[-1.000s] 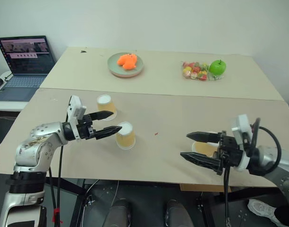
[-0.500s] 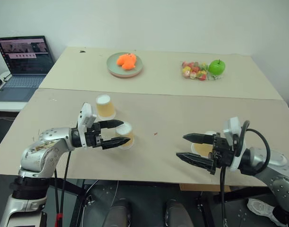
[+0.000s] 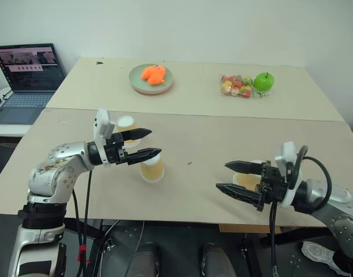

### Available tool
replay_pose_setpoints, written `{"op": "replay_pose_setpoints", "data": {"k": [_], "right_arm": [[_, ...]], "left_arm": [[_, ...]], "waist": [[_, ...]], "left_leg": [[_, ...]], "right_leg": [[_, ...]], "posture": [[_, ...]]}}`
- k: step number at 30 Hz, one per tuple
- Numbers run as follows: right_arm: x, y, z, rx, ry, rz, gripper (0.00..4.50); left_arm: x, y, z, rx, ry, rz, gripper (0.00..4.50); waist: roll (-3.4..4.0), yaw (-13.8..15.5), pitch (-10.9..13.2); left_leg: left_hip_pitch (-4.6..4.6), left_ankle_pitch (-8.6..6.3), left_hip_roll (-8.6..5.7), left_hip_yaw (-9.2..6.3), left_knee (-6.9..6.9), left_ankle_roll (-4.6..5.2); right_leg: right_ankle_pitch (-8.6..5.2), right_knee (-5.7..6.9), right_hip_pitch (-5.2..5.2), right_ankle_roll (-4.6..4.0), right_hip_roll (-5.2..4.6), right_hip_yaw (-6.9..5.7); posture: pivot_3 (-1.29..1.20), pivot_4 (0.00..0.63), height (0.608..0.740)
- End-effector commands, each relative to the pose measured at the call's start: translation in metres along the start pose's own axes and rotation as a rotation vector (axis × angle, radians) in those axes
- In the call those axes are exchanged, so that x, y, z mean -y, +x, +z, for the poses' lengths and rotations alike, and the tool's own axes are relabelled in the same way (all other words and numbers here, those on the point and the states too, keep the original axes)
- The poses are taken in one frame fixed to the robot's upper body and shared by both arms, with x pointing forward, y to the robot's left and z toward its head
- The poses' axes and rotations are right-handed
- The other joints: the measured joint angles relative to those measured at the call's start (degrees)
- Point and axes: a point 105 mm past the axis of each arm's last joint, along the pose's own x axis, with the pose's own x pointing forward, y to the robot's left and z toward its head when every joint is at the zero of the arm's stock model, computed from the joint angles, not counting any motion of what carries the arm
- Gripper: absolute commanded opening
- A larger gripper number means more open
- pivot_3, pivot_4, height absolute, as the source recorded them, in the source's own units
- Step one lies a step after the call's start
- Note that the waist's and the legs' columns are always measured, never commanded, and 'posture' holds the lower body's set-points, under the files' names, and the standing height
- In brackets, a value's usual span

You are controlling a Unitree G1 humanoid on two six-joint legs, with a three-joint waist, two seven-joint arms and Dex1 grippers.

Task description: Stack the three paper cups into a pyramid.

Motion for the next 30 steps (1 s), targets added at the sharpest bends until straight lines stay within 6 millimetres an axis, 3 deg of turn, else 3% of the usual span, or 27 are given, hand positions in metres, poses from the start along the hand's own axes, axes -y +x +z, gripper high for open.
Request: {"op": "replay_pose_setpoints", "data": {"k": [1,19,30], "right_arm": [[-0.002,-0.003,0.014,0.047,-0.045,0.001,4.5],[0.0,-0.005,0.016,0.058,-0.046,-0.021,4.5],[-0.001,-0.004,0.017,0.069,-0.035,-0.029,4.5]], "left_arm": [[0.0,-0.006,-0.01,-0.04,0.036,0.009,4.46],[0.0,-0.001,-0.024,-0.039,0.023,0.01,4.46],[-0.002,0.004,-0.044,-0.098,0.053,0.037,4.46]], "waist": [[0.0,0.11,0.0],[0.0,0.21,0.01],[0.0,0.23,0.01]], "left_leg": [[0.0,0.0,0.0,0.0,0.0,0.0],[-0.02,0.0,0.0,-0.02,0.01,0.0],[-0.03,0.0,0.0,-0.02,0.01,0.0]], "right_leg": [[0.0,0.0,0.0,0.0,0.0,-0.01],[0.0,-0.01,0.0,0.0,-0.02,-0.03],[0.0,-0.01,0.01,0.0,-0.02,-0.02]], "posture": [[0.0,0.15,0.676],[0.0,0.15,0.676],[0.0,0.15,0.676]]}}
